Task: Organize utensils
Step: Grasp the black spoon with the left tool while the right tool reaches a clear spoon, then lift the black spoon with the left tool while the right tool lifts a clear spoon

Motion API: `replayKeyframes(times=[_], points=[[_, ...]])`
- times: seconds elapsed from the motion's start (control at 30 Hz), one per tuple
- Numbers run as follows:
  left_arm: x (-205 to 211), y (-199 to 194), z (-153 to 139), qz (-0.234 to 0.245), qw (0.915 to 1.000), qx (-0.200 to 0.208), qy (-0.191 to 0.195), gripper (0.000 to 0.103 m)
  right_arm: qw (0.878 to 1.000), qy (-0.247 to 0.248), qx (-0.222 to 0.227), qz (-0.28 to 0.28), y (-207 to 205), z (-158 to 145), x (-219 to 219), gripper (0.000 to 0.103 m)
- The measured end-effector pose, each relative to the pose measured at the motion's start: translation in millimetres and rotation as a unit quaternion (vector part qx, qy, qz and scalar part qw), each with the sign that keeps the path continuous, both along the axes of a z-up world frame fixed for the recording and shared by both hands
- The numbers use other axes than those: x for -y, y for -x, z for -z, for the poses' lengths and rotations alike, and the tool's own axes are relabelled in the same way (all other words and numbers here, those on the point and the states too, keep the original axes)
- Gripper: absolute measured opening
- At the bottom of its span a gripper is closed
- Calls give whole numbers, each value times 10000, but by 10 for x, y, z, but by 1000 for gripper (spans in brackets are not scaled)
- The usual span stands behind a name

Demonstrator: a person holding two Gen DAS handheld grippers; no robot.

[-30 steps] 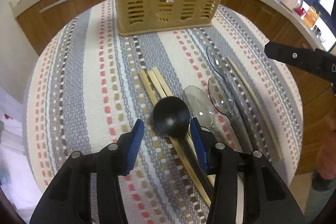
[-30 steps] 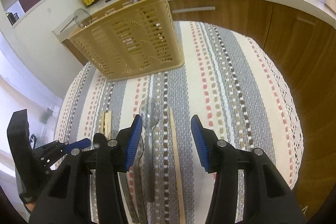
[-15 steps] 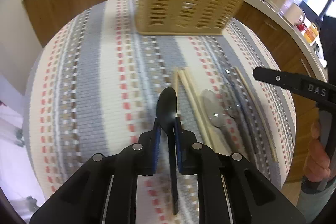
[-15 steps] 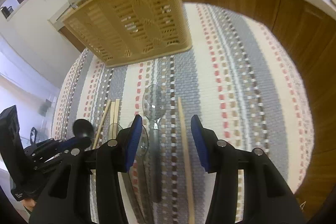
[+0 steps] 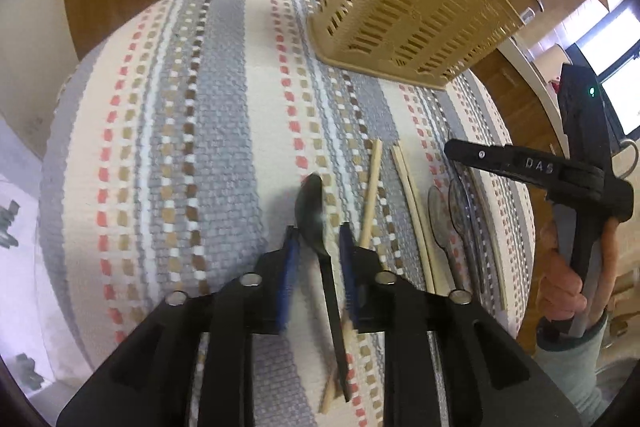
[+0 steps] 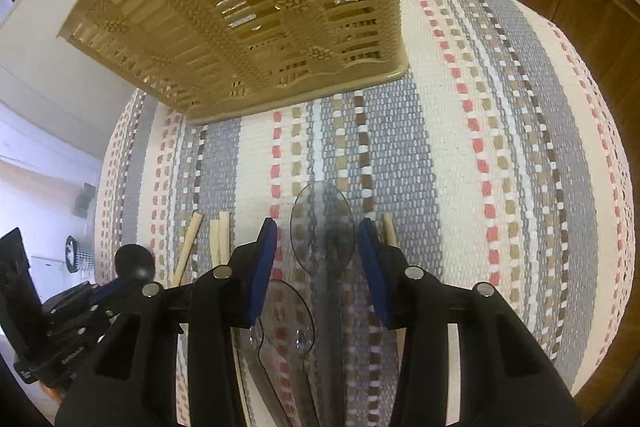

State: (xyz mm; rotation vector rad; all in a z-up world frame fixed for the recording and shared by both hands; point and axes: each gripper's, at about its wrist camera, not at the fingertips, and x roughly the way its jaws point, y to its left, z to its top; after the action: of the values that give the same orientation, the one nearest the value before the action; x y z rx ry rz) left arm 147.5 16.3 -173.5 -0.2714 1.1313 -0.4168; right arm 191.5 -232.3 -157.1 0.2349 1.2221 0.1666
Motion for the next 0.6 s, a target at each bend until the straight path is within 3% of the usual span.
replayKeyframes(times=[0.2, 0.43, 0.6], points=[[-26, -122, -36, -128, 9999, -50, -62, 38, 9996, 261, 20, -118, -14, 2, -68, 39], [245, -148, -34, -226, 9949, 28, -984, 41, 9968, 747, -56, -288, -57, 41, -276, 39], [394, -165, -46, -248, 9900, 62, -1388, 43, 9942, 996, -124, -383, -103, 57, -392, 39]])
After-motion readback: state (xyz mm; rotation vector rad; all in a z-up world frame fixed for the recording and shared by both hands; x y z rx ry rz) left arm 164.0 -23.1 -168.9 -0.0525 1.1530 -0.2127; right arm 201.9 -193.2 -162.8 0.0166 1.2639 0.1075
